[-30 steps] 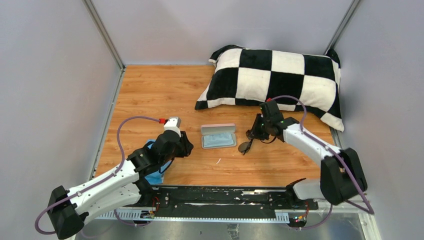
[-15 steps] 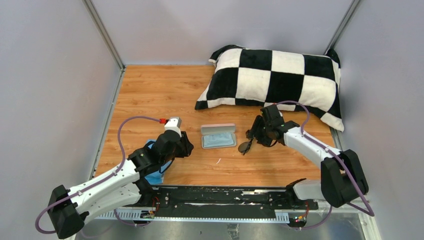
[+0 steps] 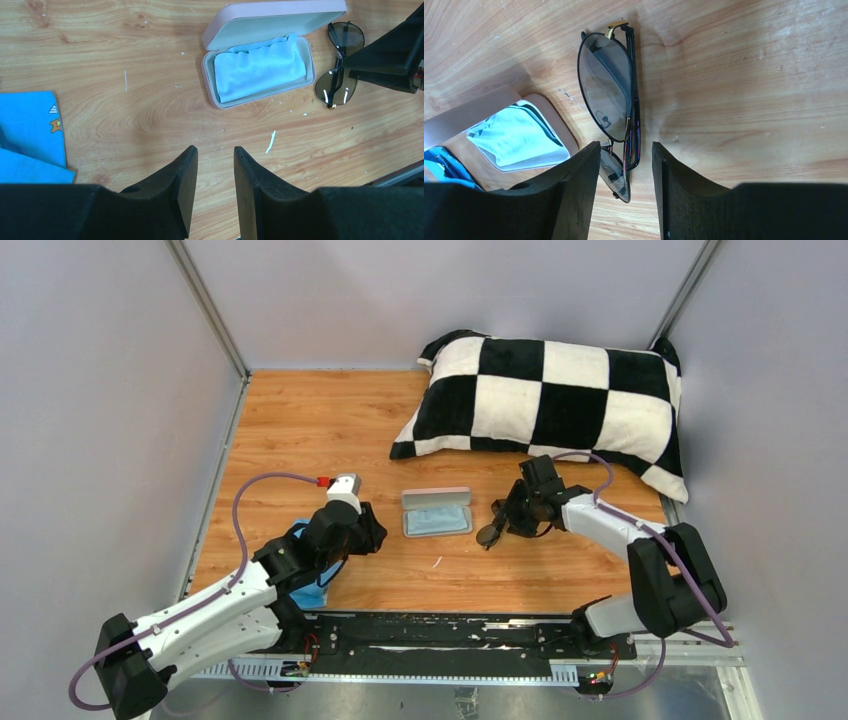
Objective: Organize the sunglasses
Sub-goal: Pick up the sunglasses from the center of the board.
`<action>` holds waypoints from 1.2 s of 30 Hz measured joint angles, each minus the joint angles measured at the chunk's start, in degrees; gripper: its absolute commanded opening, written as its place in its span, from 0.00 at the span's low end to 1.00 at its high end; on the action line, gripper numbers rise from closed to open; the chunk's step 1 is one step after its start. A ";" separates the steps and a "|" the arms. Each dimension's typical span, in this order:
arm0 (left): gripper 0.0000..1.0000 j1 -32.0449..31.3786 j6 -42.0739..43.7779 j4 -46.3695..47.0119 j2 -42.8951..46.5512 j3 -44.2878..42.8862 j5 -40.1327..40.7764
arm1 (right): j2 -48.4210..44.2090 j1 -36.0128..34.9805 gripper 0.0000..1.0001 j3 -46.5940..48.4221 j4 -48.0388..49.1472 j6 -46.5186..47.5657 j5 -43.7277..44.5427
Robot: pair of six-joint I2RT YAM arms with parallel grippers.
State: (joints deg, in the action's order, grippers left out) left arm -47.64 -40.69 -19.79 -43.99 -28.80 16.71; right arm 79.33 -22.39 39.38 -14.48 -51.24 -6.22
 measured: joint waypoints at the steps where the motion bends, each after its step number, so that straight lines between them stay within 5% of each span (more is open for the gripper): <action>1: 0.38 0.00 0.02 0.00 0.00 0.00 0.00 | 0.13 0.00 0.46 -0.17 0.22 -0.26 0.02; 13: 0.38 0.00 0.00 -0.04 0.00 0.44 -0.02 | 2.54 0.00 0.38 -0.61 3.50 -1.77 -0.20; 24: 0.38 0.00 0.02 -0.02 0.00 0.44 -0.02 | 2.62 0.02 0.09 -0.61 5.03 -1.62 -0.26; 36: 0.38 0.00 0.00 -0.02 -0.02 0.44 -0.02 | -4.02 0.02 0.06 -0.68 0.28 -1.22 -0.02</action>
State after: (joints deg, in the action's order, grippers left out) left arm -47.64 -40.69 -19.81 -44.01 -28.36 16.69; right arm 75.31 -22.37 38.70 -14.20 -52.47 -6.24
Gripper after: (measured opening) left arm 0.385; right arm 0.117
